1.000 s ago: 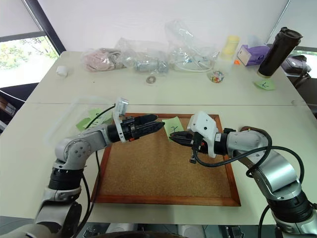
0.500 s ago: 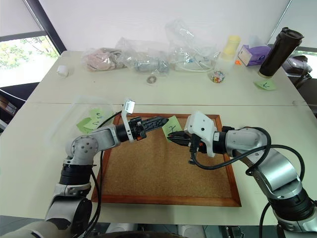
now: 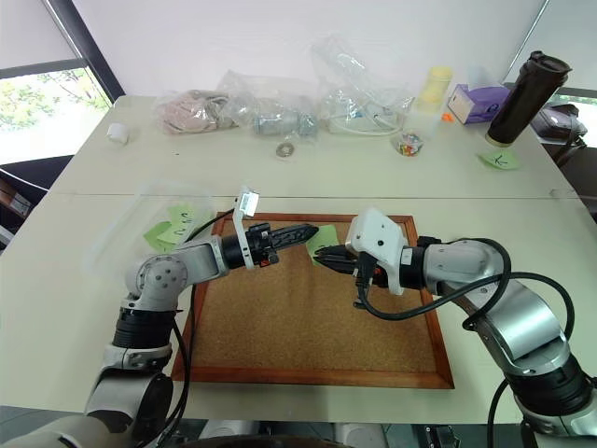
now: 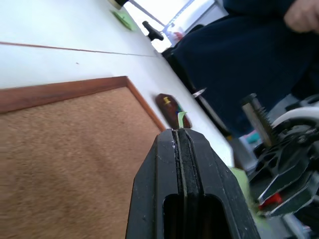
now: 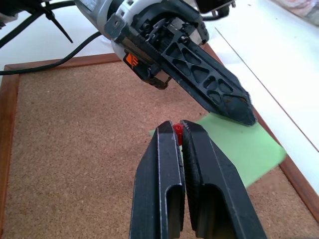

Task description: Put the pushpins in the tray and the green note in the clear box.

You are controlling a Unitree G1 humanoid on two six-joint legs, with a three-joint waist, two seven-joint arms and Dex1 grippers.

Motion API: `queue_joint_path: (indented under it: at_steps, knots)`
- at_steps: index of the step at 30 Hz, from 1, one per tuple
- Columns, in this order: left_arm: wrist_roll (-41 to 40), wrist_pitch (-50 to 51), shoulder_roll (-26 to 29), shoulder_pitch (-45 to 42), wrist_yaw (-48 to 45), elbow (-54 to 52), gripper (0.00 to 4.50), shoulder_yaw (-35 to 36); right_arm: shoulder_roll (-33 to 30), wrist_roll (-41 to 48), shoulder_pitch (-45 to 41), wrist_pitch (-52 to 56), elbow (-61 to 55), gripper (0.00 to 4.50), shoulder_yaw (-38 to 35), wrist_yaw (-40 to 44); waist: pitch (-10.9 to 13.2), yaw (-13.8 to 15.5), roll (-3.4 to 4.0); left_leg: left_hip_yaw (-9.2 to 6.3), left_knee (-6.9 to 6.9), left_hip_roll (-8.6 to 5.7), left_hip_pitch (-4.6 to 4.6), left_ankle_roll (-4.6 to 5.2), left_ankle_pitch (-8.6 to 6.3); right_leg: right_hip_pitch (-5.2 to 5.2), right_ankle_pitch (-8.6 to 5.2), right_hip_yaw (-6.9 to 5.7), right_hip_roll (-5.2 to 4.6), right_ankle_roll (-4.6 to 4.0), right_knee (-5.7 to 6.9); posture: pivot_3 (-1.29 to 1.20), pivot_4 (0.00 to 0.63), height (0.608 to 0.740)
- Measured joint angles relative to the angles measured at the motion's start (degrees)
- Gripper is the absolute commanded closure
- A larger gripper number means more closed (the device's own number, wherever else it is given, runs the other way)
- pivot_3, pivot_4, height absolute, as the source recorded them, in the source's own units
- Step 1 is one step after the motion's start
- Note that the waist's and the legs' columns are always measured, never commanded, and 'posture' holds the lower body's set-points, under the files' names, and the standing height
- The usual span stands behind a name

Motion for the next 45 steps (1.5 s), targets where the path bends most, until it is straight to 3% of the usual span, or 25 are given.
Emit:
queue_joint_path:
  at_steps: [13,20,24,28,34,37,44,45]
  knots:
    - [10.84,-11.7,4.27,1.5,-4.33,0.84,4.44,-5.65,-2.38,2.14,-0.86,1.06,3.69,4.5,-9.77,-1.15,0.01,0.2,0.0,0.01,-0.01,-0.01,-0.02,0.01,0.0,0.0,0.0,0.01,-0.02,0.0,-0.02,0.0,0.15,0.74]
    - [10.61,-11.65,4.51,1.49,-3.52,-1.74,4.44,-4.05,-4.78,-0.79,8.59,-2.09,15.51,4.5,-20.67,-1.52,0.05,0.34,-0.07,0.03,-0.01,-0.03,-0.06,0.02,-0.01,0.02,0.0,0.03,-0.05,0.0,-0.03,0.0,0.15,0.74]
    - [10.59,-11.6,7.42,1.53,-3.2,-7.4,4.44,-3.1,-5.3,-4.3,15.17,-5.82,27.72,4.5,-25.53,-0.81,0.08,0.21,-0.04,0.06,-0.04,-0.03,-0.01,0.02,-0.01,0.02,0.0,0.06,-0.02,0.0,0.0,0.0,0.15,0.74]
    - [9.93,-11.1,9.83,1.66,-3.17,-11.19,4.44,-1.81,-5.34,-6.01,16.88,-8.75,31.91,4.5,-26.04,0.09,0.1,-0.62,-0.01,0.04,-0.06,0.0,0.08,0.02,-0.01,0.02,0.0,0.13,0.07,0.0,0.04,0.0,0.15,0.74]
    - [10.92,-11.86,17.66,2.99,-3.99,-12.82,4.44,0.5,-4.97,-7.95,16.38,-11.55,38.57,4.5,-26.13,-1.13,0.12,-1.04,0.01,0.03,-0.07,0.0,0.09,0.01,0.0,0.02,0.0,0.12,0.07,0.0,0.04,0.0,0.15,0.74]
    - [11.67,-12.83,21.83,3.43,-5.19,-12.84,4.5,1.52,-4.45,-8.61,15.15,-13.13,42.14,3.5,-25.78,-1.82,0.15,-1.05,0.0,0.02,-0.07,0.0,0.07,-0.01,0.01,0.01,0.0,0.12,0.07,0.0,0.04,0.0,0.15,0.74]
    - [11.77,-14.01,25.25,3.25,-6.47,-12.19,4.5,4.92,-4.42,-8.73,12.71,-14.43,45.78,0.03,-25.0,-1.55,0.18,-0.98,0.03,0.02,-0.07,-0.01,0.06,-0.01,0.01,0.02,0.0,0.11,0.04,0.0,0.03,0.0,0.15,0.74]
    - [11.8,-14.05,25.55,3.13,-6.61,-11.77,4.5,5.06,-4.42,-8.74,12.53,-14.52,46.08,0.03,-24.99,-1.56,0.18,-1.0,0.03,0.02,-0.07,-0.01,0.07,-0.01,0.01,0.02,0.0,0.12,0.04,0.0,0.04,0.0,0.15,0.74]
